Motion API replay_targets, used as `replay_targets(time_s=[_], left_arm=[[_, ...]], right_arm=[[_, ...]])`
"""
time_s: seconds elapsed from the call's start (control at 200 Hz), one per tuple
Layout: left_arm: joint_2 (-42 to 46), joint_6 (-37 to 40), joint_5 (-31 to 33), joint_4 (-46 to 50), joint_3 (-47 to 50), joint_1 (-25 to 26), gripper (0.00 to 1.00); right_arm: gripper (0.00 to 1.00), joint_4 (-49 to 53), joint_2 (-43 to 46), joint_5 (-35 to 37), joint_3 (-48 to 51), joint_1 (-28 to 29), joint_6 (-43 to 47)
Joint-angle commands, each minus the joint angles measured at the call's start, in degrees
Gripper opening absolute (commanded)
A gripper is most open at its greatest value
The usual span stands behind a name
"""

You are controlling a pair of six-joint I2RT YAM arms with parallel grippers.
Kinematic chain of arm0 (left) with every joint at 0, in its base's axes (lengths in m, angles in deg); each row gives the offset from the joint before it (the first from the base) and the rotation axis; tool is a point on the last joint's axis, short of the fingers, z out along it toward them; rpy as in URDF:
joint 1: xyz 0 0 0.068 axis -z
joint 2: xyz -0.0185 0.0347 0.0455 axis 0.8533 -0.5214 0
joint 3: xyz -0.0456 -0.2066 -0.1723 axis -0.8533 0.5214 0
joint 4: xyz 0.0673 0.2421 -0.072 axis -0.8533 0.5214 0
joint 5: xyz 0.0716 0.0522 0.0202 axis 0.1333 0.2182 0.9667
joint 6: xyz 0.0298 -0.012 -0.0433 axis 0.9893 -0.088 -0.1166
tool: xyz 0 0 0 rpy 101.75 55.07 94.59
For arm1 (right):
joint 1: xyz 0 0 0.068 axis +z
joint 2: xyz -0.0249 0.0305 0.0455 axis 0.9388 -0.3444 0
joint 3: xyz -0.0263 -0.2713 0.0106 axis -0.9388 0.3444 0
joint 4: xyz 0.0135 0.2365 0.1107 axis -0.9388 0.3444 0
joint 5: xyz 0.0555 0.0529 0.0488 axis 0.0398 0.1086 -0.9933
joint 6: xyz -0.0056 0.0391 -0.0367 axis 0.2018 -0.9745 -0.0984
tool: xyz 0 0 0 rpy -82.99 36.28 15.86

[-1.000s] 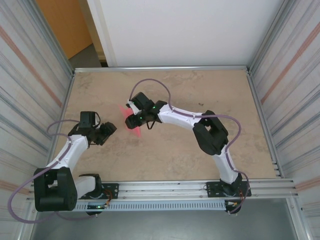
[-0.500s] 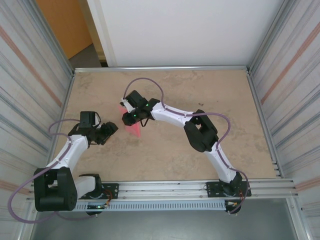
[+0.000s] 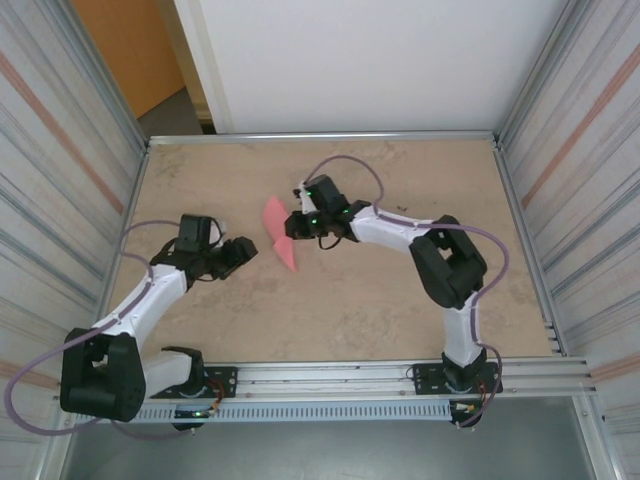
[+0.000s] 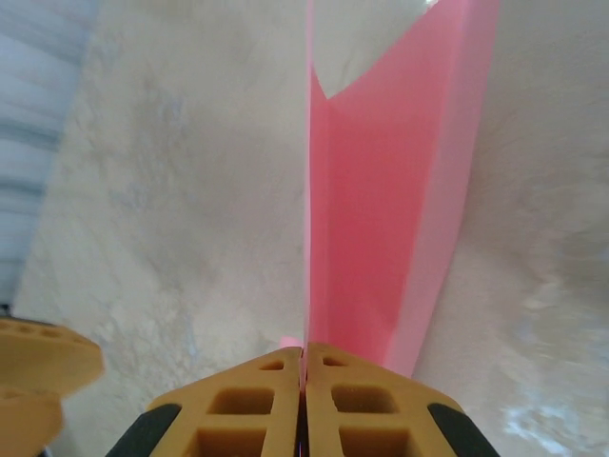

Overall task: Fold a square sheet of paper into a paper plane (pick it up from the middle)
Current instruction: Fold the wing for the fifth time at the center of the table.

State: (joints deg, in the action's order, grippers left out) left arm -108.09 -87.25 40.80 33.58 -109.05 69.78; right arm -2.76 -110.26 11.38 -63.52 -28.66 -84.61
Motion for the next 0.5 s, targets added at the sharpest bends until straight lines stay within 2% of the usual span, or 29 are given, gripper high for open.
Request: replay_targets(time_s=[0.0,0.261,0.496], left_arm=[[-1.8,0.5,-1.0,-3.8,-2.5,3.2,0.59],[-7.5,-2.5,-2.0,-10.0,-5.7,11.9,0.54],[-14.9,-6.7,-4.1,-17.4,-7.6,17.4,0.38]], right_arm=[[0.09,-8.0,5.2,-2.4,4.9,-1.2,-6.2],[0.09,-13.2,9.6,-0.7,16.3,-4.6,-11.5],[0.09,-16.6,13.8,2.0,23.9,-6.2,-14.7]])
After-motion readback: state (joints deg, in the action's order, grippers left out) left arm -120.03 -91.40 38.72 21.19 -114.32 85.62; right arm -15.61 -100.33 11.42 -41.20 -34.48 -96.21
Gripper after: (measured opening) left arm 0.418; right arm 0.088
